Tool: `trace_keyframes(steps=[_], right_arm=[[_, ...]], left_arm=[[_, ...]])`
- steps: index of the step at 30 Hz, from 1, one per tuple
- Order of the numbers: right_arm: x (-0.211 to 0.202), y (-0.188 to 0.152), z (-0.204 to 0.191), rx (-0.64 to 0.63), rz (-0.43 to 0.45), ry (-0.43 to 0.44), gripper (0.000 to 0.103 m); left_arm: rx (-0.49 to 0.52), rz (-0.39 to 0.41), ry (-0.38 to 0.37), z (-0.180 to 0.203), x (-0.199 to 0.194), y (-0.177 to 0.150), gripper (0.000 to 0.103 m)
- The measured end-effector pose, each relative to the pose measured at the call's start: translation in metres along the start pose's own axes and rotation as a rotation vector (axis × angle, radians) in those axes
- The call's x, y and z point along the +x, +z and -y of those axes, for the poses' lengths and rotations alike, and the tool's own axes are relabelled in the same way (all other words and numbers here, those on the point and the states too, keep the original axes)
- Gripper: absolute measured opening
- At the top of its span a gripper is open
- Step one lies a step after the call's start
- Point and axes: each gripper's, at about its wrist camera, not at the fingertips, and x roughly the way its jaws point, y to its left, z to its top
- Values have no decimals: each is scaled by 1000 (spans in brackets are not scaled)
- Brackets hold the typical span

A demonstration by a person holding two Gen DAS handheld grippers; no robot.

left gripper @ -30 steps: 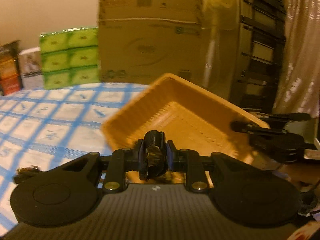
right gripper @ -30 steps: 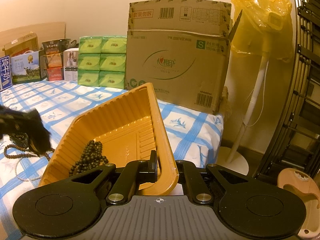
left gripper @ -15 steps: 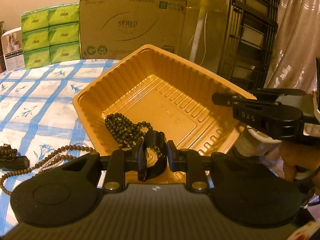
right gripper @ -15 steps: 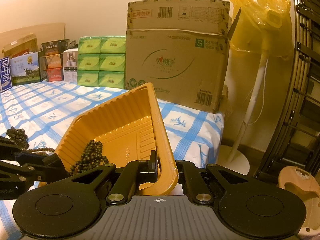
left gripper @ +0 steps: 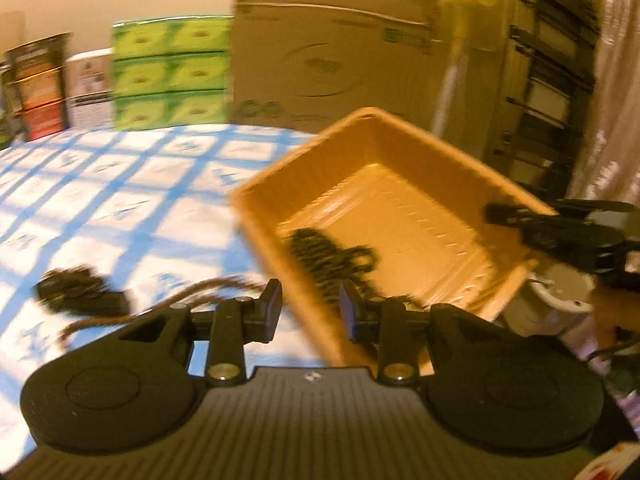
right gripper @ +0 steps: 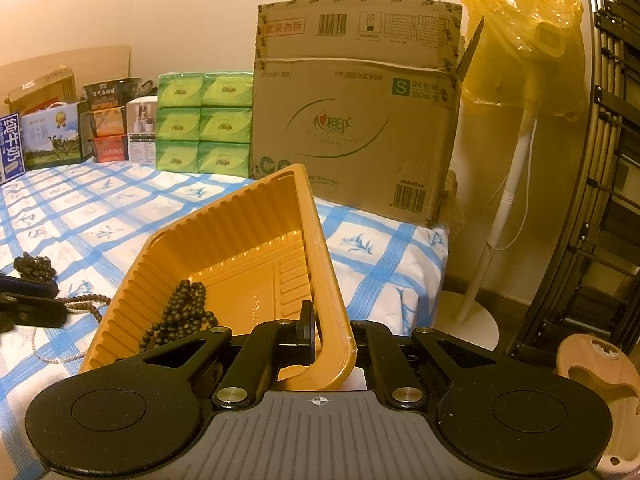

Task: Organize jewelry
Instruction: 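Move the left tool back to the brown bead necklace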

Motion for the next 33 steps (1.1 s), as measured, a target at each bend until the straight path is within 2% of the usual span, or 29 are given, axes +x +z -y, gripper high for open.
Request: trace_keyframes(steps=[8, 15, 19, 23, 30, 33], right_arm=[[-1, -2, -1, -1, -1, -2, 6], [0, -1, -1, -2, 0, -2, 5], [0, -2, 1, -5, 2, -5, 5], [-1, -2, 5, -11, 6, -14, 5], [-1, -2, 9, -13, 2, -21, 5], [-1, -2, 9, -11, 0, -26, 6]], left_arm=[[-45, -44, 176, -53, -12, -26, 28], [-81, -75, 249, -80, -6, -43, 28], [-66, -88, 280, -89, 1, -46, 28], [-15, -103, 308, -95, 7, -45, 28], [226, -177, 289, -100, 32, -46, 28], [293, -184, 271, -102, 37, -45, 29]])
